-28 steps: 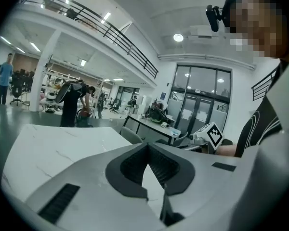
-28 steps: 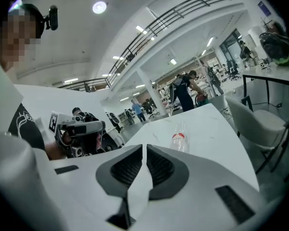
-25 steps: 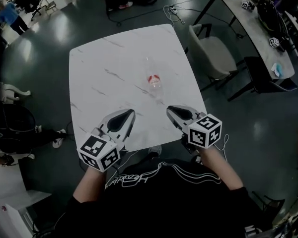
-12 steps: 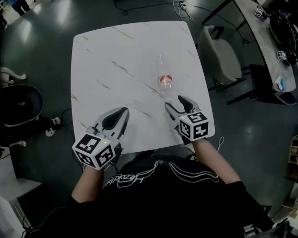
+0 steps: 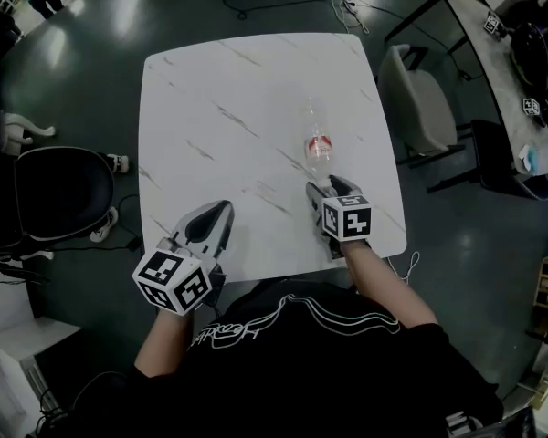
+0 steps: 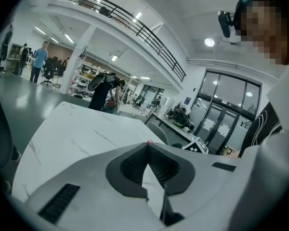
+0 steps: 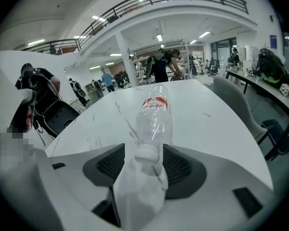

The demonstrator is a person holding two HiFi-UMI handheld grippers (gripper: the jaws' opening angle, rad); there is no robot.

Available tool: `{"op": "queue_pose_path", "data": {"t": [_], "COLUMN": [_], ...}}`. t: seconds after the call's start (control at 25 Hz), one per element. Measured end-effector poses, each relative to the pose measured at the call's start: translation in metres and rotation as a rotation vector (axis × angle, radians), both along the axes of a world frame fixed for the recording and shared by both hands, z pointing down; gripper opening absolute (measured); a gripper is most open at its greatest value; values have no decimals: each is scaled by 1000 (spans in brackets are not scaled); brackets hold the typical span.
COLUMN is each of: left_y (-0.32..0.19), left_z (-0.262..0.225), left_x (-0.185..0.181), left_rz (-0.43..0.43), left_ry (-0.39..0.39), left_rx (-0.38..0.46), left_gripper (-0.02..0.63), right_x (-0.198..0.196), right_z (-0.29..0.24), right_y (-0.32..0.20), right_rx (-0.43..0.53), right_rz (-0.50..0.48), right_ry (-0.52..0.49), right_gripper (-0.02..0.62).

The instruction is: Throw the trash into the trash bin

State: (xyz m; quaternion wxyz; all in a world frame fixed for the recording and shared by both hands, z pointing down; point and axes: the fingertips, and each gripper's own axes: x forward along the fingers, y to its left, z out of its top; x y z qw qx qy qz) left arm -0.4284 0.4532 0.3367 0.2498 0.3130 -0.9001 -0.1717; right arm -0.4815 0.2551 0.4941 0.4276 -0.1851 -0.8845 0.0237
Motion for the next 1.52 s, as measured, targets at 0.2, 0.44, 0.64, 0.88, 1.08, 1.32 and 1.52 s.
{"op": "queue_pose_path", "data": {"t": [0.2, 0.44, 0.64, 0.88, 1.08, 1.32, 1.52], "left_y": [2, -4, -11, -33, -63, -124, -187], "left_z": [1, 2, 4, -1, -4, -8, -10], "left_x": [1, -2, -6, -9, -7, -4, 13], "left_rz": [5, 17, 8, 64, 136, 281, 406], "left_ry": [-9, -10, 9, -1, -15, -17, -21], "left_rx": [-9, -19, -43, -46, -48, -44, -35], "left_gripper": [6, 6, 6, 6, 6, 5, 6], "right_x": [-2, -5, -7, -4, 2, 23, 61], "right_z": [11, 10, 4, -22, -55, -100, -133], "right_y": [0, -5, -7, -15, -37, -98, -160], "right_rx": [-9, -35, -107, -203, -262, -272, -296], "right_rz": [24, 45, 59, 64, 110, 228, 347], "right_ry": [26, 23, 6, -83, -191, -322, -412], "right_gripper": [263, 187, 184, 181, 179, 179, 179]}}
